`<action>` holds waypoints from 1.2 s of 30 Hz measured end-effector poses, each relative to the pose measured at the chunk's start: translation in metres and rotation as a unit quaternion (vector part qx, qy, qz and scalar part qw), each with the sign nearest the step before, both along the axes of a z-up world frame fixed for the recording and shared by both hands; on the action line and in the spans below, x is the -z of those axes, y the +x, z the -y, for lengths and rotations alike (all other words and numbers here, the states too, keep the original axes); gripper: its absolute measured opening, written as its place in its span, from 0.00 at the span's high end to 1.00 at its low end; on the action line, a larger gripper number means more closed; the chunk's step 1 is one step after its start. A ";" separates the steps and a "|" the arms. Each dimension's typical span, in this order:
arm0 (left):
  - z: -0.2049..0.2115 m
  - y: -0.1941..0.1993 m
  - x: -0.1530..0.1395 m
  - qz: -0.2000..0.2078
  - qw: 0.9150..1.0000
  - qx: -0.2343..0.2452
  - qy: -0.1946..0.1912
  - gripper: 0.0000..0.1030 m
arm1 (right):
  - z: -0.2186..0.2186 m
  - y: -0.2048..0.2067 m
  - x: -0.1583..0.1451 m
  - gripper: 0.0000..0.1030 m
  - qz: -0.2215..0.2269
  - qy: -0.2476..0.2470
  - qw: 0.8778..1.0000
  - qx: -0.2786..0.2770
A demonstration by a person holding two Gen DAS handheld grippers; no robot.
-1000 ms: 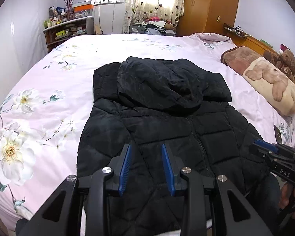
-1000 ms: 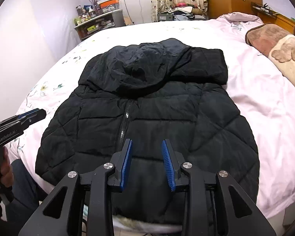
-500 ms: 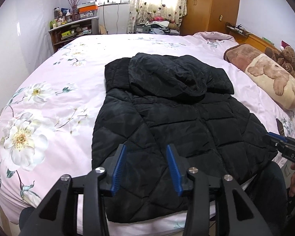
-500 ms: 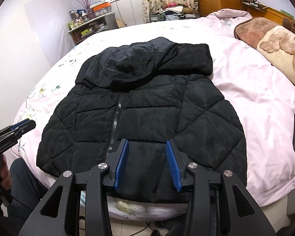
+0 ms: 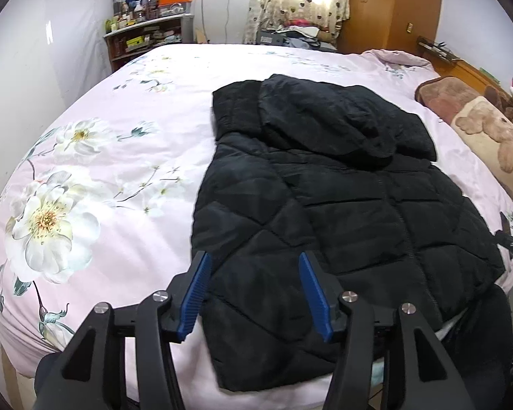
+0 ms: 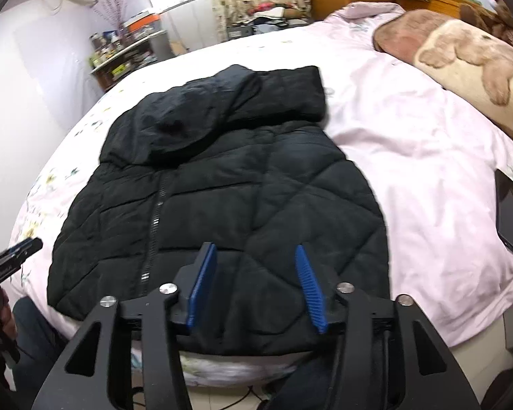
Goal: Fold large clothes
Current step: 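Move both tools to the jacket hem and close them on it, then lift the held hem with both tools and fold it toward the hood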
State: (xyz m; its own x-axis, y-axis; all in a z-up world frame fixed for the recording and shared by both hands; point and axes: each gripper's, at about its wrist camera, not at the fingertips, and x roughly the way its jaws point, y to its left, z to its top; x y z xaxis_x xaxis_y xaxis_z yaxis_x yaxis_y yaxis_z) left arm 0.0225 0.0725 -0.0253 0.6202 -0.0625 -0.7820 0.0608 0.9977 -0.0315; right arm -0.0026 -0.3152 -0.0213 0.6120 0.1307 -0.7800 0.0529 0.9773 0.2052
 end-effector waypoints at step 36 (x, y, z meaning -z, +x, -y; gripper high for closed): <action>-0.016 -0.001 0.036 -0.075 0.993 0.020 -0.085 0.81 | 0.079 0.012 0.043 0.86 -0.115 0.150 0.982 0.009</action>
State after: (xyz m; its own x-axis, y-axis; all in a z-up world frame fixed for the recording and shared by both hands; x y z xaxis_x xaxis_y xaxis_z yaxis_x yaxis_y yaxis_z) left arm 0.0215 0.0889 -0.0613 0.4923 -0.2227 -0.8415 0.0817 0.9743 -0.2100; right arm 0.0092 -0.3941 -0.0642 0.4286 0.3657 -0.8262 0.1482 0.8736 0.4635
